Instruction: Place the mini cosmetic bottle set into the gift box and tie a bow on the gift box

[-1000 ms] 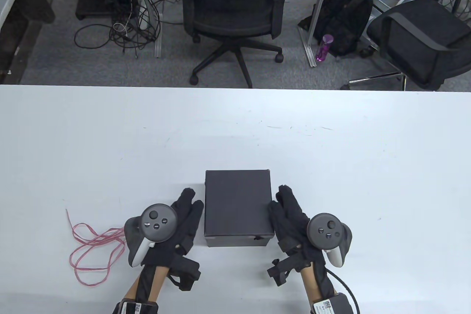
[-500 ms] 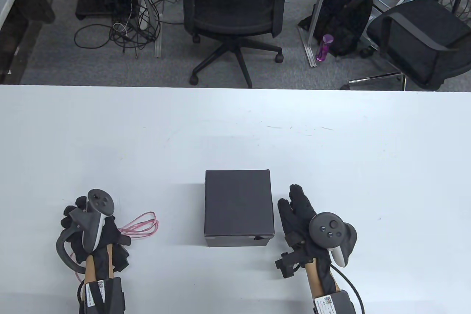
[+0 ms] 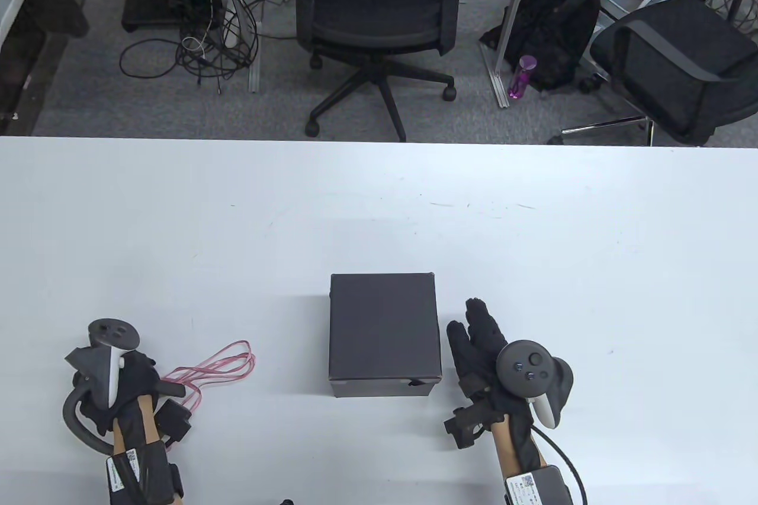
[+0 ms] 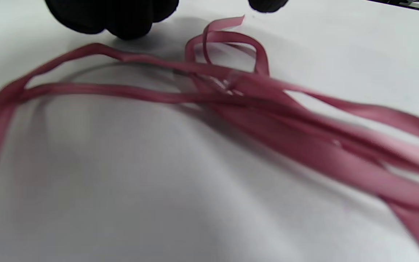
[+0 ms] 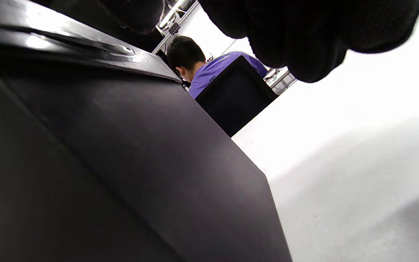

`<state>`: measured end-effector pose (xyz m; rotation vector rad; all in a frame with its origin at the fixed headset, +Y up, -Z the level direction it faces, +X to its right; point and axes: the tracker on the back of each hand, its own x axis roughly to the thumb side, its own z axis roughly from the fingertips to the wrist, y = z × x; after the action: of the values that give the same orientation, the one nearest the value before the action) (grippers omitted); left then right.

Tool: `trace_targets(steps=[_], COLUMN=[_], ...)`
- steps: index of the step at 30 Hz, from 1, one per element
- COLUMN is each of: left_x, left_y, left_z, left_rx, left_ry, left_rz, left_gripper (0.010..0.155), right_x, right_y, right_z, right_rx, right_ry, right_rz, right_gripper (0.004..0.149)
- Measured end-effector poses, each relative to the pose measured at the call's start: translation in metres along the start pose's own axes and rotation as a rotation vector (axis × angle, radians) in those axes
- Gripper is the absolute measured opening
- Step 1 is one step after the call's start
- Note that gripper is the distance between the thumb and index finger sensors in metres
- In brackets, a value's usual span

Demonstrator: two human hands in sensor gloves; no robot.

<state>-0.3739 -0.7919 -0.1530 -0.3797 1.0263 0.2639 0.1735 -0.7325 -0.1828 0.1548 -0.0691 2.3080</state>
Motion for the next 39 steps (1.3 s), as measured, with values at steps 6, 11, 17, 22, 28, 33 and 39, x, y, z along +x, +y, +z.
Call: trace_targets(steps=[6,11,17,22,28,33,39], left_x=[-0.007,-0.009,-0.009,-0.004,0.015,0.048,0.084], left_y=[-0.002,-0.004,0.006,0.022,0.036,0.043,0.029], left_z=[-0.008,-0.016,-0.009,0.008,0.037,0.076,0.126], left_rx=[-0.018,0.025,0.036,0.044,0.017,-0.066,-0.244], left_ry=[0.04,0.065,-0.063,-0.273,-0.631,-0.935,-1.152], left_rz=[-0.024,-0.094,0.149,0.471,0.801,0.886,1.002], left_gripper=[0.074,0.054,0.042,0.041,0.041,0.04,0.041], right_x=[-0.001,-0.001,-0.002,-0.002,-0.002,0.0,0.006], right_y=[0.001,0.002,0.002,0.002,0.001,0.0,-0.002], right_z=[0.0,-0.001,-0.001,-0.001,-0.001,-0.001,-0.001], right_rx=[0.012,0.026,0.02,0.011,0.003,-0.005,0.005], right_ry=[-0.006,-0.015,-0.015,-0.021,-0.031,-0.04,-0.072], right_rz=[-0.01,-0.005,-0.005,-0.004,-0.007,-0.028,-0.047], right_gripper=[0.069,0.069,0.068,0.068,0.068,0.068,0.069])
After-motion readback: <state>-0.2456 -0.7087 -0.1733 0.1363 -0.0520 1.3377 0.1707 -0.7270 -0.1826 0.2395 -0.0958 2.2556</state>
